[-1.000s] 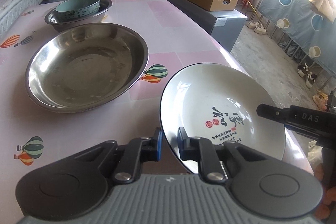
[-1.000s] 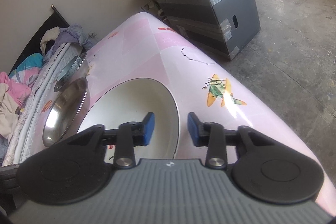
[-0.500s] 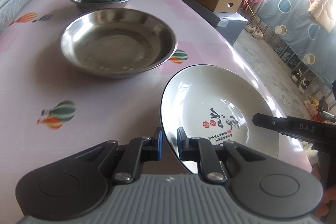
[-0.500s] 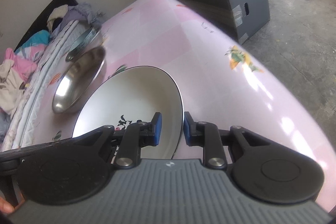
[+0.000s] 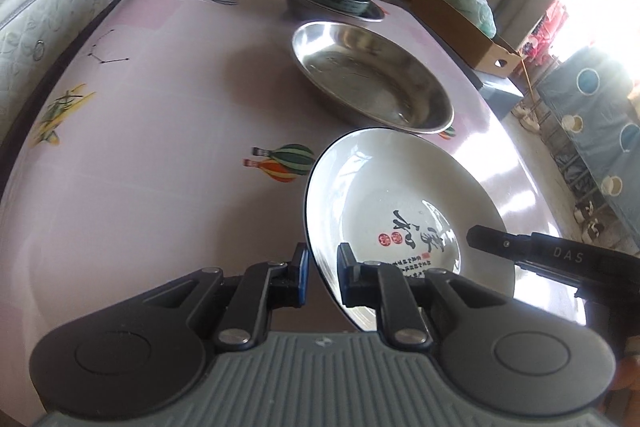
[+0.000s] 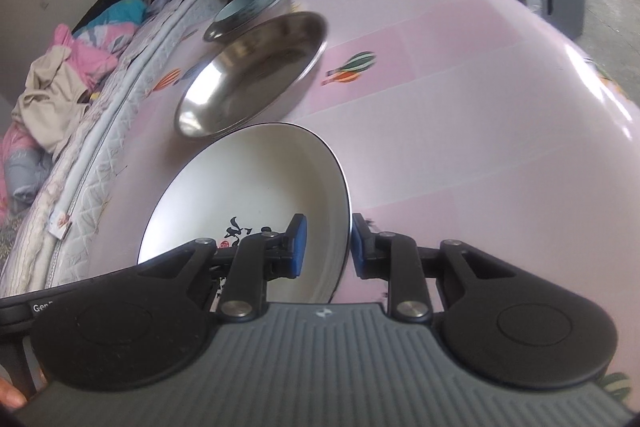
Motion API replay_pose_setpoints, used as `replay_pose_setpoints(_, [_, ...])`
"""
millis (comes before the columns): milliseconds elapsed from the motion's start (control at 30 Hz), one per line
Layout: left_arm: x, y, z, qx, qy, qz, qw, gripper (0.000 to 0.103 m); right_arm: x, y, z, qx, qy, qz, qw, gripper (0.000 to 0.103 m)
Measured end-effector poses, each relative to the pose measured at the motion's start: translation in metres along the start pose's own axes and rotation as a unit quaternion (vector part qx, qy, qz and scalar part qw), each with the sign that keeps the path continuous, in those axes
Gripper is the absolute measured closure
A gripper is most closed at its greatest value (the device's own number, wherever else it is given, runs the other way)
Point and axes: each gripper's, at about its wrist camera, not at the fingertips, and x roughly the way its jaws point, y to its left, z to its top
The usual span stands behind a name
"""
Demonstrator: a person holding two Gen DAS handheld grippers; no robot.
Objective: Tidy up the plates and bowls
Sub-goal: 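Lift the white plate off the table with both tools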
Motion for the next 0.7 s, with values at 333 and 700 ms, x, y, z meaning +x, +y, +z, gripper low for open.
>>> replay_pose_setpoints(333, [0.01,-0.005,0.004,0.021,0.014,0.017,0.9995,0.078,0.011,0.009,0.003,-0.004,0.001,-0.004,1.0,0.079])
replay_pose_setpoints(700, [0.01,-0.009,0.007,0.035,0.01,0.028,0.9989,0.082,0.015,0.014,0.002,-0.027,-0.003,-0.012,1.0,0.081])
